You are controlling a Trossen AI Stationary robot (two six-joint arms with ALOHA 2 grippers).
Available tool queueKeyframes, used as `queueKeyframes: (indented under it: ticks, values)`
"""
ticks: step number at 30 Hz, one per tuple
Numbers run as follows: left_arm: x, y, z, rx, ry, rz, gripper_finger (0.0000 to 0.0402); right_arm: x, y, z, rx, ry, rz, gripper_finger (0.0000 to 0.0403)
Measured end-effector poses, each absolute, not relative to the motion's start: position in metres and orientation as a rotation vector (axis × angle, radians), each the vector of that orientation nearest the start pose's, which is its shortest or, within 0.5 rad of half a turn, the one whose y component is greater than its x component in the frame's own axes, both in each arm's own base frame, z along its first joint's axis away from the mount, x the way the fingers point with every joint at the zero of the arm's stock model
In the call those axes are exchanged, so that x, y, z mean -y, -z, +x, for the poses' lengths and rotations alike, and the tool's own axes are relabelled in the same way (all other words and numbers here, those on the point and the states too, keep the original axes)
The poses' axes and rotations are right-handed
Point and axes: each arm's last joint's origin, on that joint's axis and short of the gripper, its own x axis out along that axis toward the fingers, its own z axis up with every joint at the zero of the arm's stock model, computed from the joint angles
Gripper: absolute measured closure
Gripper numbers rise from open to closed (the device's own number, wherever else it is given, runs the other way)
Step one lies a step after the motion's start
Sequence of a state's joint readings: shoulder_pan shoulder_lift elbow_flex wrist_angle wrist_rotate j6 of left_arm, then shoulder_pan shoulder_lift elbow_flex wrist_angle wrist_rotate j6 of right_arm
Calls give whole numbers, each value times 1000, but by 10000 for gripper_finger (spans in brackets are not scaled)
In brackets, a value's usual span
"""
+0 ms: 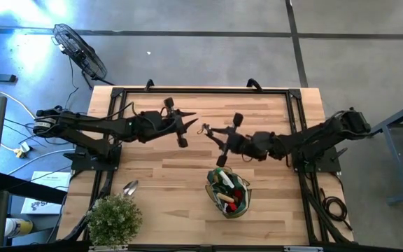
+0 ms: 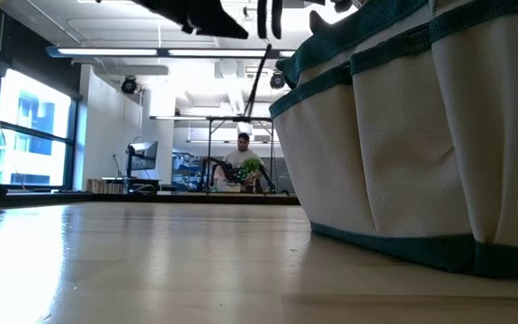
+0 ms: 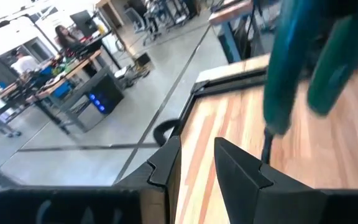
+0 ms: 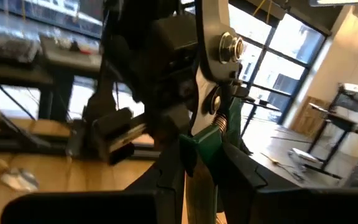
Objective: Pick & Place Garden tools in Gardening bag
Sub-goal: Put the green shear scissors into the green gardening bag
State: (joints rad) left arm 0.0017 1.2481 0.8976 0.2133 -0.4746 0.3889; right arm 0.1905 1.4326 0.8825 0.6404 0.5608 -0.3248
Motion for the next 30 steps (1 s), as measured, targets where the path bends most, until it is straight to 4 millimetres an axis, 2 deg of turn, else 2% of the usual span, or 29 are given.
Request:
queueKeyframes:
  ticks: [13, 21, 30]
  values:
    - [-14, -307, 278, -286, -452, 396, 311, -79, -291, 298, -203, 649, -631, 345]
    - [-10, -307, 280, -243, -339, 264, 311, -85, -282, 295, -396, 580, -1034, 343]
    - [-3, -307, 275, -256, -87, 63, 311, -83, -279, 294, -534, 558, -1302, 344]
